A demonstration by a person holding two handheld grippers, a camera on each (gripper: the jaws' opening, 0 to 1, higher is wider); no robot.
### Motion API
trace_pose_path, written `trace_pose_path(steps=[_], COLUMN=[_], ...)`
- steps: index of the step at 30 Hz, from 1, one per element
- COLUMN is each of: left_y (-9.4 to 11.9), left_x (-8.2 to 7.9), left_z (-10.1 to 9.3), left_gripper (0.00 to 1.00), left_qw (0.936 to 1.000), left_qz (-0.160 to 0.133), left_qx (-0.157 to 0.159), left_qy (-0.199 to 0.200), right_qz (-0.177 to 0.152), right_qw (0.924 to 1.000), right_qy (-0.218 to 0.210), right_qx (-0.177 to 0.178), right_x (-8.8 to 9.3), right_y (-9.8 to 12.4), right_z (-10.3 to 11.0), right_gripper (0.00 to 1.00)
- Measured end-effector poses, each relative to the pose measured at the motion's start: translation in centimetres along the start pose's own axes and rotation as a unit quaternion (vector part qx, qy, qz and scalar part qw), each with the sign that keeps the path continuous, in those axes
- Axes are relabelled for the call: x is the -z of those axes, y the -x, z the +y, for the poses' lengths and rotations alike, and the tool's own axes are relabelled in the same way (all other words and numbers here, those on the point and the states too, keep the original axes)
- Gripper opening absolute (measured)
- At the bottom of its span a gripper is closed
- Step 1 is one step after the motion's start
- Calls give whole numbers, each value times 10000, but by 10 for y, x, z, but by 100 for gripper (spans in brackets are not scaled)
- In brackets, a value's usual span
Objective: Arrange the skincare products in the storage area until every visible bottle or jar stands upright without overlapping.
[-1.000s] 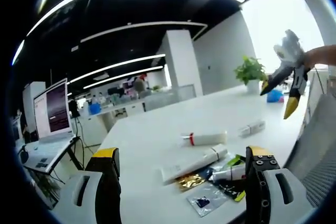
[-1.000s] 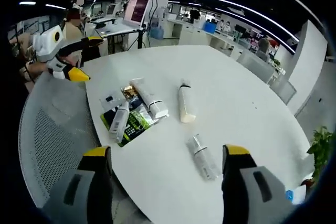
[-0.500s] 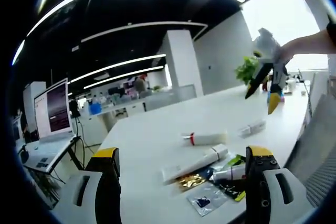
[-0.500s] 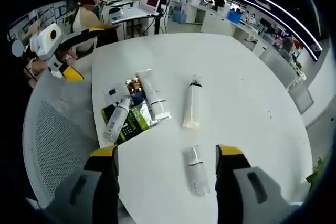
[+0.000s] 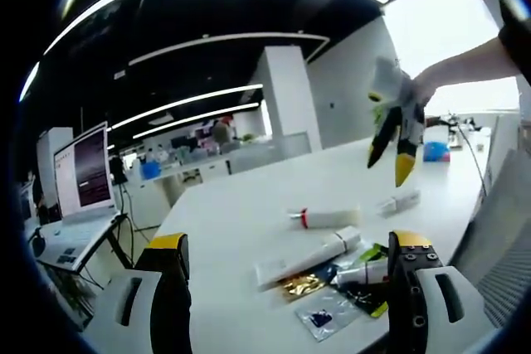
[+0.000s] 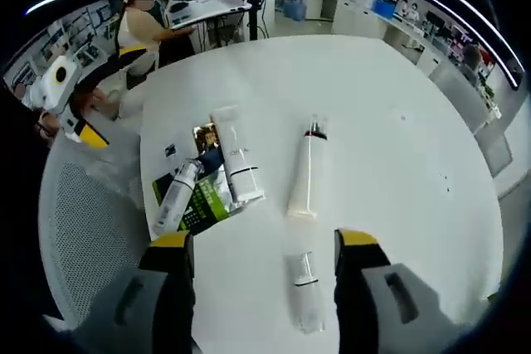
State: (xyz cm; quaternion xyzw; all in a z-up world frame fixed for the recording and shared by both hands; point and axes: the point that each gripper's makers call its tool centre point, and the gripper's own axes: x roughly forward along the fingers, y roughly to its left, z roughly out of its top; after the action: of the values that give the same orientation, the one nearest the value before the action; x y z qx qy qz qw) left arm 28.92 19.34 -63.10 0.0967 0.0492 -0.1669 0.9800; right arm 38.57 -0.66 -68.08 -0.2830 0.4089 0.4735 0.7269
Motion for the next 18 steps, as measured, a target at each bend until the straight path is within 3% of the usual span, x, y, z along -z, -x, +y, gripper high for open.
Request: trace_pose_path(steps=[18], left_y=[0], left_x=[0], left_z=[2], left_gripper=[97], left_qw=[10000], left_qz=[-15], left_qx=[-14], left_qy=[36], right_qz=[472], right_qw=[9984], right_qy=[-241], right_qx=[-189], right_x=[-7], right_y=[-57], right_z=[-30], right_gripper=[52])
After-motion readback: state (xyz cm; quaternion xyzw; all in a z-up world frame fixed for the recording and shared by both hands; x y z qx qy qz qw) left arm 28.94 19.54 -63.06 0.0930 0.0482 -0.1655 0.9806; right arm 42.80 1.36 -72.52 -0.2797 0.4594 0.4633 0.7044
